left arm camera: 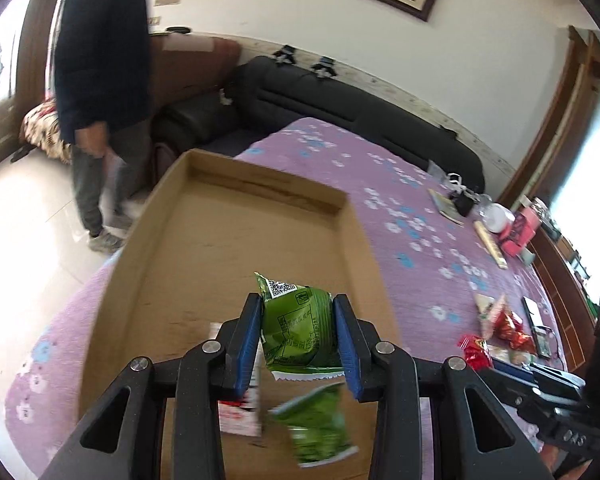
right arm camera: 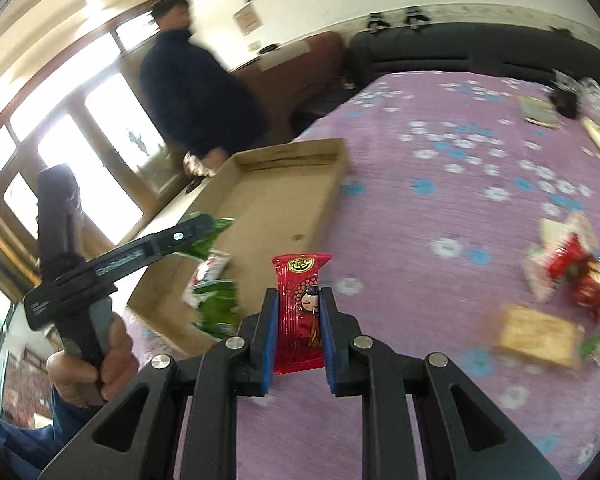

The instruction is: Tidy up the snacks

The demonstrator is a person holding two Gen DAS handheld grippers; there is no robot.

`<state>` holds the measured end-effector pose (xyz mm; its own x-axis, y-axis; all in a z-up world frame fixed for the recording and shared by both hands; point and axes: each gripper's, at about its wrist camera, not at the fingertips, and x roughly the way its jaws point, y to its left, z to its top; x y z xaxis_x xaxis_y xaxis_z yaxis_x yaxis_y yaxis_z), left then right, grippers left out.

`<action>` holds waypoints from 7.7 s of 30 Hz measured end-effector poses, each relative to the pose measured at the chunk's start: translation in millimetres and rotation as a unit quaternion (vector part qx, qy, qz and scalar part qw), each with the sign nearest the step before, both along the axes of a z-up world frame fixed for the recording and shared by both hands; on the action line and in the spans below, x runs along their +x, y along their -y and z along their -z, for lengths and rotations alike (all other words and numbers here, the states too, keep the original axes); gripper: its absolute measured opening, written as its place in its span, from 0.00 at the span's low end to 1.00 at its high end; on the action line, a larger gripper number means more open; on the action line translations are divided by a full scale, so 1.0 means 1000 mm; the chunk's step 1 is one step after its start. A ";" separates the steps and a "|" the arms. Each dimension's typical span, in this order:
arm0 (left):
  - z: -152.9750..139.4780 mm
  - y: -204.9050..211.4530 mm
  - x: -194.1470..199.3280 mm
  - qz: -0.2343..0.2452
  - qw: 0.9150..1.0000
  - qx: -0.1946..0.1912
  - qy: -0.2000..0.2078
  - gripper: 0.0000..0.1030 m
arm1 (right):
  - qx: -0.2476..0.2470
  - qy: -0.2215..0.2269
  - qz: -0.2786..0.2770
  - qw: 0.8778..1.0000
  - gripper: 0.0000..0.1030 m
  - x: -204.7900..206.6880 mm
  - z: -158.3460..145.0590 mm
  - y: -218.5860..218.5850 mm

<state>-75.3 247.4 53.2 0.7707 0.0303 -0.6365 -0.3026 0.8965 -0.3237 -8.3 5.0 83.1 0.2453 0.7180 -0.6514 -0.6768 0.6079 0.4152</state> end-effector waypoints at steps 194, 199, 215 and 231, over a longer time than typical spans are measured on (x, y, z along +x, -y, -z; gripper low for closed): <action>-0.001 0.202 0.080 0.170 0.973 0.155 0.033 0.34 | -0.069 0.048 0.146 0.986 0.33 0.056 0.030 0.151; -0.001 0.205 0.078 0.171 0.971 0.163 0.038 0.34 | -0.069 0.049 0.143 0.986 0.33 0.055 0.032 0.149; -0.003 0.209 0.074 0.171 0.968 0.176 0.046 0.34 | -0.071 0.047 0.150 0.985 0.33 0.057 0.034 0.149; -0.004 0.209 0.075 0.170 0.967 0.182 0.049 0.34 | -0.079 0.044 0.155 0.984 0.33 0.062 0.039 0.148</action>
<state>-0.4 38.3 56.8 0.8312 -0.0269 -0.5553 0.0452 0.9988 0.0192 53.3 -143.0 44.0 0.4967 0.4918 -0.7152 -0.4782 0.8427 0.2473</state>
